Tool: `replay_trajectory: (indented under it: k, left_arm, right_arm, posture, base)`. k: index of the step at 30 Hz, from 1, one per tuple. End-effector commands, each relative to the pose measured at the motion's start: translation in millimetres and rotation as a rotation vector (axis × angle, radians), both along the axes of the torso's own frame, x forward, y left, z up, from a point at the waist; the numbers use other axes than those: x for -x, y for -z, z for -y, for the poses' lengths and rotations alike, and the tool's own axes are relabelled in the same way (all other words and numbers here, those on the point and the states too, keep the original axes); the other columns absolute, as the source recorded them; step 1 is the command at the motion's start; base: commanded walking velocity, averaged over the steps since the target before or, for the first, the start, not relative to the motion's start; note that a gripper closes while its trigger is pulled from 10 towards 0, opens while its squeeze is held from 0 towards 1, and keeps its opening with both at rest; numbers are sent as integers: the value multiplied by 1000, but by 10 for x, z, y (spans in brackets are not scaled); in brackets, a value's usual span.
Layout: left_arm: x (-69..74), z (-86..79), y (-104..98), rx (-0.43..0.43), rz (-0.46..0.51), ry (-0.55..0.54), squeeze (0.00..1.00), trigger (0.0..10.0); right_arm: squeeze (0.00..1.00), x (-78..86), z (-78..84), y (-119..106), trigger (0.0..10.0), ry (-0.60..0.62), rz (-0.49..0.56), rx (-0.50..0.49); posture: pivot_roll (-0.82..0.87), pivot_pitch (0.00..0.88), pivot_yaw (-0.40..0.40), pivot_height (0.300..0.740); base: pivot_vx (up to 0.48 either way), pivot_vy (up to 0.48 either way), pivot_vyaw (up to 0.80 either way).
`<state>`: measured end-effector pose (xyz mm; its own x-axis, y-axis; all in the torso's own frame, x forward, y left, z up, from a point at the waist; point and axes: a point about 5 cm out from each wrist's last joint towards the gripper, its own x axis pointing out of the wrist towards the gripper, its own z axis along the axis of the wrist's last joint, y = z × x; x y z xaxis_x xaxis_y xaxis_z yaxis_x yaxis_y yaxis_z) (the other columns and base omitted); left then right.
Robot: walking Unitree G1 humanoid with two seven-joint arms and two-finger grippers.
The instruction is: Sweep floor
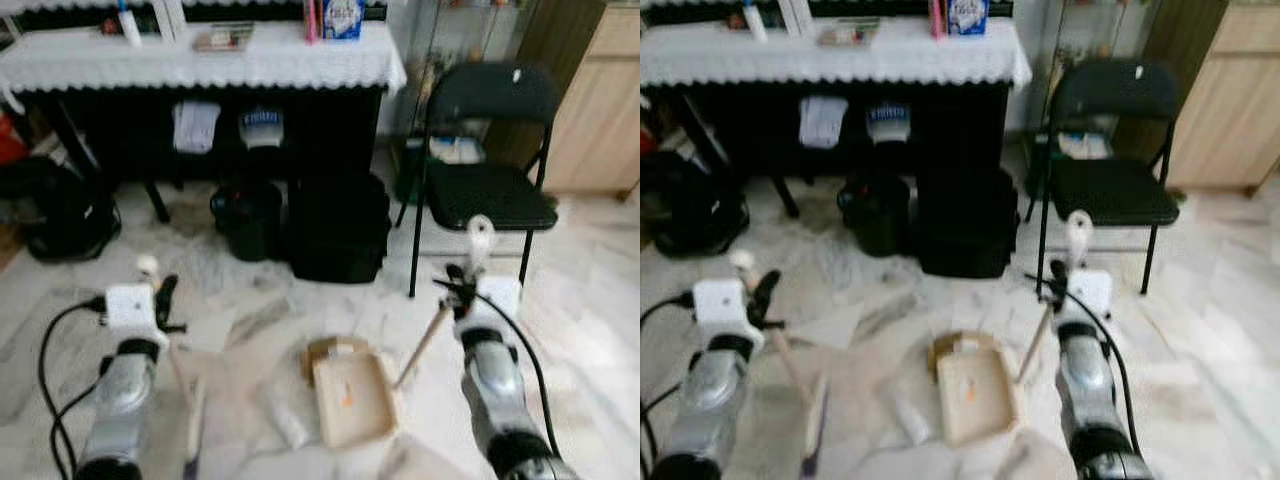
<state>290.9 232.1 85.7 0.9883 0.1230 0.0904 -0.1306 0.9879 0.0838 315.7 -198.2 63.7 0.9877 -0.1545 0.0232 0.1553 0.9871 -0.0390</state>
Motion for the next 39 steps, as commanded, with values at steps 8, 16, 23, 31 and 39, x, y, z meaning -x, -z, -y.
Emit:
replay_trajectory:
  k: [8, 16, 23, 31, 39]
  left_arm:
    - [-11, -83, -93, -34, 33, -18, 0, 10000]
    - [4, -79, -110, -46, 35, -6, 0, 10000]
    - [15, -103, -114, -57, 29, -5, 0, 10000]
    - [19, -119, -119, -60, 27, -2, 0, 10000]
    - [46, -139, -106, -62, 10, 5, 0, 10000]
  right_arm:
    - [0, -47, 43, -59, 10000, 37, 19, 16]
    - [0, -72, 57, 37, 10000, 89, -69, -11]
    - [0, -67, 33, 172, 10000, 119, -193, -40]
    - [0, -35, -3, 282, 10000, 117, -279, -53]
    - [0, 54, 13, 443, 10000, 124, -406, -33]
  posture:
    - [38, 0, 10, 740]
    - [56, 0, 16, 740]
    - [69, 0, 16, 740]
    - [80, 0, 12, 740]
    - [84, 0, 16, 740]
  base:
    - [0, 0, 0]
    - [0, 0, 0]
    - [0, 0, 0]
    - [0, 0, 0]
    - [0, 0, 0]
